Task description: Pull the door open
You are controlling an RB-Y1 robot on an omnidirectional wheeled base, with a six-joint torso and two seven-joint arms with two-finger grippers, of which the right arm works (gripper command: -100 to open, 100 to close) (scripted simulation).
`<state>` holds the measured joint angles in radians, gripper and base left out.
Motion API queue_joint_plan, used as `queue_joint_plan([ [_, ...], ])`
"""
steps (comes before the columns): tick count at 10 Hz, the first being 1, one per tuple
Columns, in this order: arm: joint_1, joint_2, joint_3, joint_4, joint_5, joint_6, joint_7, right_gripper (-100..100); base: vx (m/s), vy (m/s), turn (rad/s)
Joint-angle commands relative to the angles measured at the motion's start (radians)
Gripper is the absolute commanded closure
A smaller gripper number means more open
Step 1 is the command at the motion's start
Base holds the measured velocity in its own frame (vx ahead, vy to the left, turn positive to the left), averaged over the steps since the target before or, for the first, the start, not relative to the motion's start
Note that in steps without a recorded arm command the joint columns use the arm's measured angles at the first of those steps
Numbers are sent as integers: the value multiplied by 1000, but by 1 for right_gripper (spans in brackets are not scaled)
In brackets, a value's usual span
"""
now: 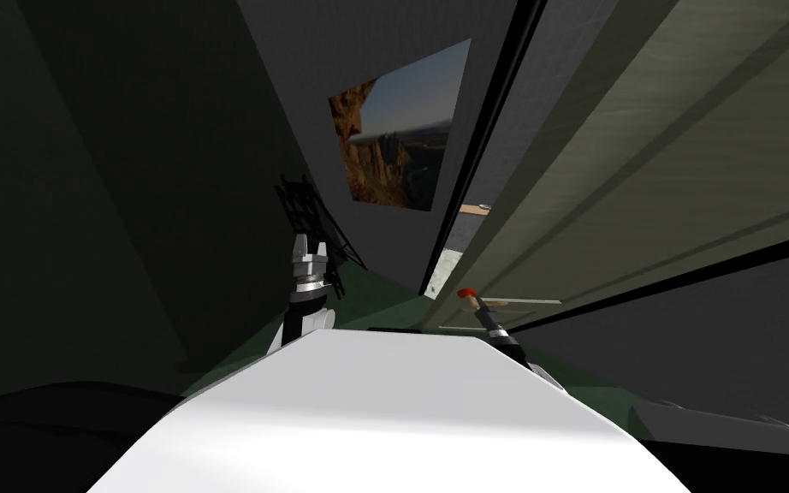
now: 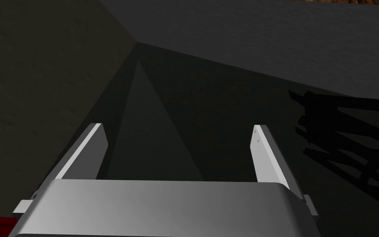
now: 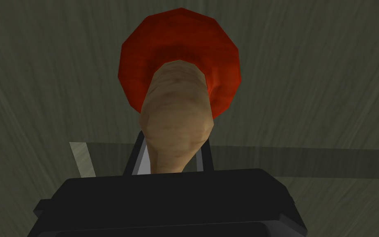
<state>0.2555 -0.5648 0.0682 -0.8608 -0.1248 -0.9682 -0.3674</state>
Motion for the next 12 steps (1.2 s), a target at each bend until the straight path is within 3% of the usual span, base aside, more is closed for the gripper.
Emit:
queue_joint_plan([
  [1, 14, -10, 6, 1, 2, -28, -9, 100, -137, -49, 93],
  [2, 24, -18, 10, 3, 2, -45, -16, 100, -134, -58, 108],
  [3, 19, -13, 9, 6, 2, -32, -12, 100, -61, -27, 23],
  [4, 24, -19, 15, 18, 4, -54, -20, 100, -152, -51, 168],
  [12, 37, -51, 36, 73, 7, -150, -48, 100, -244, -84, 185],
])
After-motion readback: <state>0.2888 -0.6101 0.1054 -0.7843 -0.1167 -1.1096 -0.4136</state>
